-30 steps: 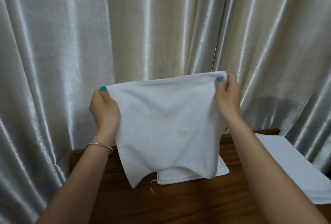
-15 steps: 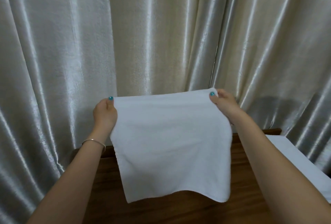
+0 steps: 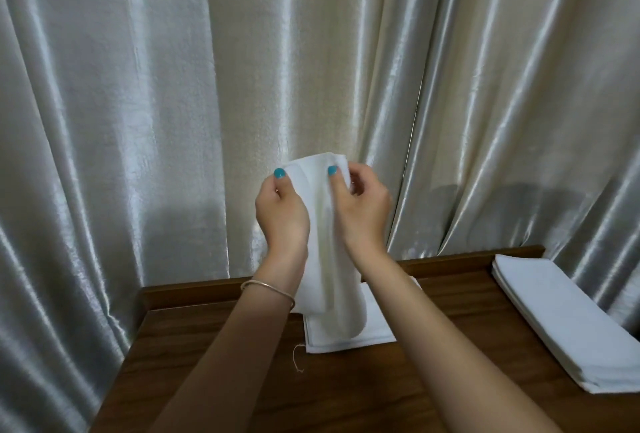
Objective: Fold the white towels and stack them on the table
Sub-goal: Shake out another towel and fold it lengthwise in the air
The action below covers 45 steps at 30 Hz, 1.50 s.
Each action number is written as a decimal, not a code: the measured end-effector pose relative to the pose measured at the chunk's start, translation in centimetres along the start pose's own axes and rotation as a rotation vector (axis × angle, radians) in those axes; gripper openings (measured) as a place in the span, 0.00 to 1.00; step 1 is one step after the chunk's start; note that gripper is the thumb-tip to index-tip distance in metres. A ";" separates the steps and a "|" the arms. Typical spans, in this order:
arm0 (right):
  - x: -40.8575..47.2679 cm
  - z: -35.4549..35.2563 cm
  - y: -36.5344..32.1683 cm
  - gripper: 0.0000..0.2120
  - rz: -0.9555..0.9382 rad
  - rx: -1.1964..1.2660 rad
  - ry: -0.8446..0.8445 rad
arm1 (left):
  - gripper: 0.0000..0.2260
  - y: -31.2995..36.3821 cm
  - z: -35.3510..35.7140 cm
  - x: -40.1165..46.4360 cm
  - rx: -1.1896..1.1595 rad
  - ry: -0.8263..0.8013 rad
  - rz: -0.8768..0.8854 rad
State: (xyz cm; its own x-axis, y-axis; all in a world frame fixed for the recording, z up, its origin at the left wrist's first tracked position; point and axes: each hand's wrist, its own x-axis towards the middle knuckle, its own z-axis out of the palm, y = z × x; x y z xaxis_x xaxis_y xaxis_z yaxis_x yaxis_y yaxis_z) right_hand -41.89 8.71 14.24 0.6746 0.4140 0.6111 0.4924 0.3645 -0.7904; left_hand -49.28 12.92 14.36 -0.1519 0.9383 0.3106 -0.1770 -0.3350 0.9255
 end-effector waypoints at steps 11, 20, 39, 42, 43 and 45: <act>-2.5 1.0 0.1 0.08 -0.212 -0.283 -0.193 | 0.17 -0.9 -0.9 -1.1 -0.093 -0.111 -0.133; -3.0 0.2 0.3 0.15 -0.331 -0.327 -0.618 | 0.20 -1.2 -2.2 -0.9 -0.162 -0.234 -0.170; 6.3 -7.6 0.8 0.21 -0.106 -0.603 -1.127 | 0.11 -1.1 -6.1 3.2 0.018 -0.554 0.149; 6.8 -8.4 0.2 0.16 -0.048 -0.364 -1.044 | 0.11 -0.7 -6.6 3.4 0.016 -0.501 0.164; 6.9 -8.6 0.1 0.12 -0.032 -0.265 -1.003 | 0.12 -0.8 -6.7 3.2 0.023 -0.480 0.177; 7.0 -8.7 -0.3 0.08 -0.021 -0.181 -0.909 | 0.11 -1.1 -6.6 2.7 0.059 -0.415 0.205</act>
State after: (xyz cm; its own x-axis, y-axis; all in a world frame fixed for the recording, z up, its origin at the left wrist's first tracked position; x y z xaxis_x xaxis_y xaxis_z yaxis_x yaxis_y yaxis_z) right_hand -32.57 4.25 18.36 0.0110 0.9317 0.3631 0.6297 0.2756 -0.7263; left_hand -55.95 15.26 12.76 0.2262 0.8122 0.5378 -0.1266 -0.5229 0.8429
